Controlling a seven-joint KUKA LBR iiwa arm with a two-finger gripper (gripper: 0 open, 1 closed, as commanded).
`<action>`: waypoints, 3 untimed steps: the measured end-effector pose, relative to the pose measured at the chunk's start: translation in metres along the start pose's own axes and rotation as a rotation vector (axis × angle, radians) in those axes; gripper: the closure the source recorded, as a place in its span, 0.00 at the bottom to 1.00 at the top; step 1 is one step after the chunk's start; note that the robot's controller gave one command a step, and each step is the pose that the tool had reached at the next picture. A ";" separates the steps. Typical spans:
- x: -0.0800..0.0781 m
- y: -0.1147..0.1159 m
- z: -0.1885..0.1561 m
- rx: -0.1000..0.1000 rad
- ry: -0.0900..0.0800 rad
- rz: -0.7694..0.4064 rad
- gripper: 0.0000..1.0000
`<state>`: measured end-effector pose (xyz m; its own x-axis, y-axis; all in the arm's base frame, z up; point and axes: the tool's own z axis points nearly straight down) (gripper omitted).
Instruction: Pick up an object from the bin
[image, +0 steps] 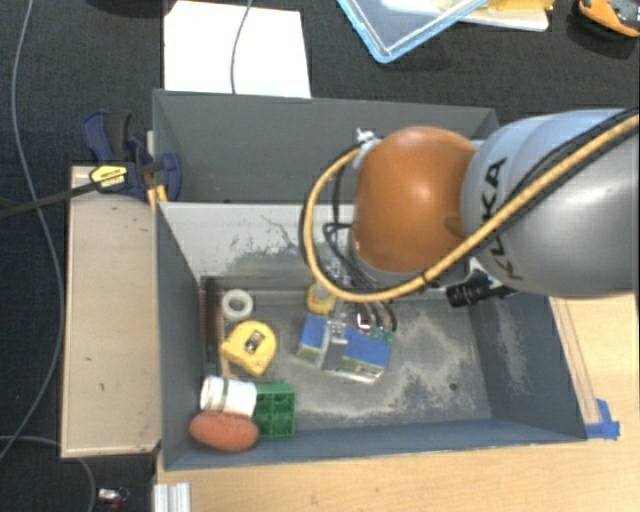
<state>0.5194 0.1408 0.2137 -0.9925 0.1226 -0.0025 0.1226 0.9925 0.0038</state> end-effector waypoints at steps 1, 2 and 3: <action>0.031 0.004 0.018 -0.001 -0.002 -0.054 0.00; 0.019 -0.061 0.043 0.000 -0.004 0.107 0.00; -0.008 -0.080 0.057 -0.001 -0.007 0.072 0.00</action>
Offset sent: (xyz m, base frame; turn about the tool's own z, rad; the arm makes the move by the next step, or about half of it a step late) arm -0.0235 -0.0967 -0.0590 0.1902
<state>0.5178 0.0602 0.1563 -0.9810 0.1937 -0.0094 0.1937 0.9811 0.0057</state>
